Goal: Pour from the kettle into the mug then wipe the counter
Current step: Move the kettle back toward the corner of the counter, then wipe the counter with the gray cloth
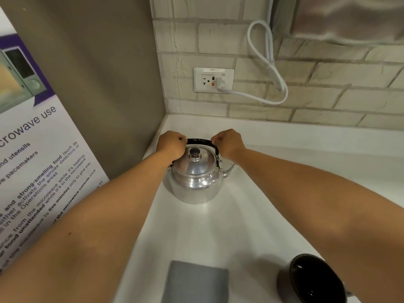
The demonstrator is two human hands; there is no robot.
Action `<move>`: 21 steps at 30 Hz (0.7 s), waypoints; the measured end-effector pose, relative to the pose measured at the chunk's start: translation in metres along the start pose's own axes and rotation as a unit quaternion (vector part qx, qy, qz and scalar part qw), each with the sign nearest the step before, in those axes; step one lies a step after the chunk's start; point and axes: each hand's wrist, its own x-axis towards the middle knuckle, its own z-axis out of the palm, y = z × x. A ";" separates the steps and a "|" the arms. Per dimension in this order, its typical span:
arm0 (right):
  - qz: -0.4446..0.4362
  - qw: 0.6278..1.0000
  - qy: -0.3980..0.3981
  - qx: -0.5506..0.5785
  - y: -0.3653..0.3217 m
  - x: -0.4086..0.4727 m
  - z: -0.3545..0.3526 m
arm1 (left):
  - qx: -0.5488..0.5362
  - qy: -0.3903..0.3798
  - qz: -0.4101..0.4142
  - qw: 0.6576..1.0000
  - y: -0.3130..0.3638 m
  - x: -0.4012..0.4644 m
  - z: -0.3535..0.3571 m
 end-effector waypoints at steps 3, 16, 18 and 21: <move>-0.005 0.998 -0.030 -0.053 -0.007 -0.008 -0.009 | 0.023 0.004 -0.002 1.000 0.006 -0.009 -0.004; -0.150 0.986 0.035 -0.066 0.031 -0.171 -0.066 | 0.079 0.003 0.147 0.986 -0.033 -0.259 0.011; -0.124 0.987 0.076 -0.071 0.056 -0.200 -0.090 | 0.123 -0.046 0.139 0.982 -0.057 -0.302 0.028; -0.048 0.991 0.115 -0.039 0.106 -0.244 -0.117 | 0.179 -0.093 0.135 0.970 -0.082 -0.339 0.052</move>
